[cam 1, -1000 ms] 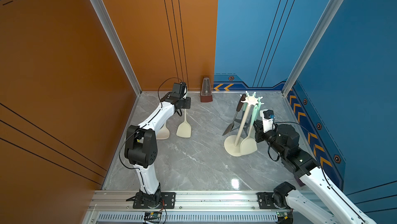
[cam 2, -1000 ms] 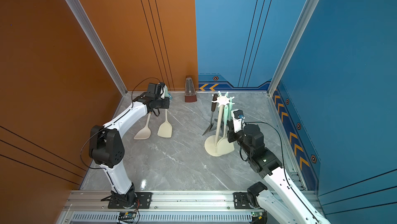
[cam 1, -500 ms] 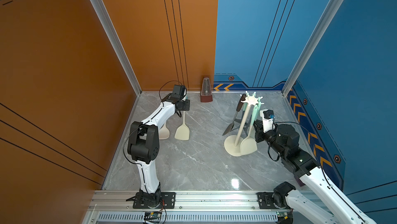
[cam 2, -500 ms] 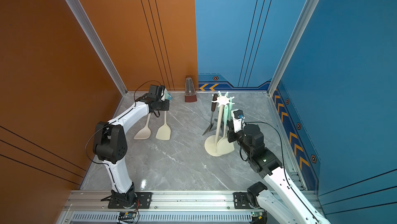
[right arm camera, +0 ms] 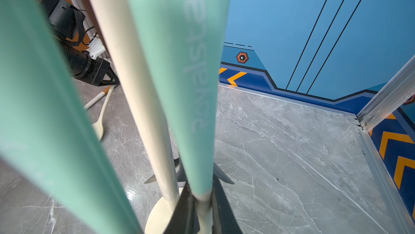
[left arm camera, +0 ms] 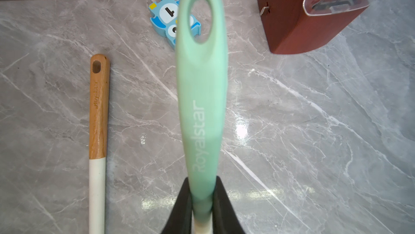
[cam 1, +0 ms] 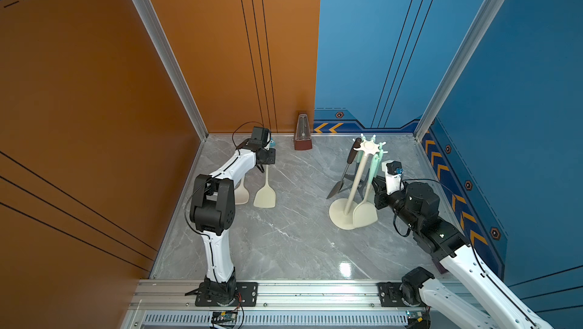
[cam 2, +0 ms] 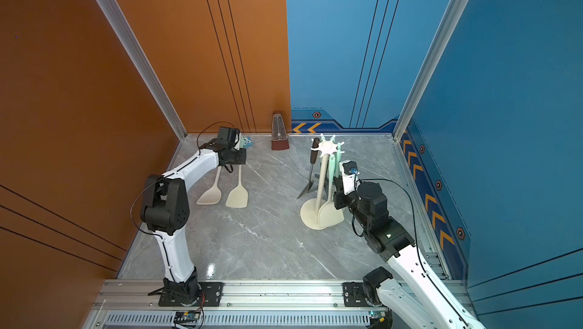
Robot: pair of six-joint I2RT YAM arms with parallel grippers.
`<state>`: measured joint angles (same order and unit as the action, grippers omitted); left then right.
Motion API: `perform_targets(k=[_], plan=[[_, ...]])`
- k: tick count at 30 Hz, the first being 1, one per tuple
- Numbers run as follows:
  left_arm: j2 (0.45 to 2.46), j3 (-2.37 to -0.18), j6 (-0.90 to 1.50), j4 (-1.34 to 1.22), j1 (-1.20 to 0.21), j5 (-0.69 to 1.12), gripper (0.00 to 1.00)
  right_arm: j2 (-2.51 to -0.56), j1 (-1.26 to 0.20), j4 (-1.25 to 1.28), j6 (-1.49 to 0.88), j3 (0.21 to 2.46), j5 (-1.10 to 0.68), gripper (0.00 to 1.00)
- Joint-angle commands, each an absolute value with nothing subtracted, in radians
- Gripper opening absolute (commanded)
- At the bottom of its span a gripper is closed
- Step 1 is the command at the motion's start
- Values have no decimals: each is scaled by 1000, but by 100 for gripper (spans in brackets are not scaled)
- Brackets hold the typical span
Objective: Take the spatula off the kitchen utensil rack
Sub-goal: Place the spatula at the center of the board.
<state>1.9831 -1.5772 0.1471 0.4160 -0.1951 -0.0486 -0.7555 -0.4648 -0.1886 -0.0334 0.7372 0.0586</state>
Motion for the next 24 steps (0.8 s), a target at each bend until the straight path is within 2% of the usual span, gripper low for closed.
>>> perform_targets(k=[1,24], plan=[[2015,-1612,129,436,-184,-62,0,-770,-463,-289,-55,713,112,15],[2081,-1572,138,435,-165,-55,0,-780,-463,-288,-61,706,113,14]])
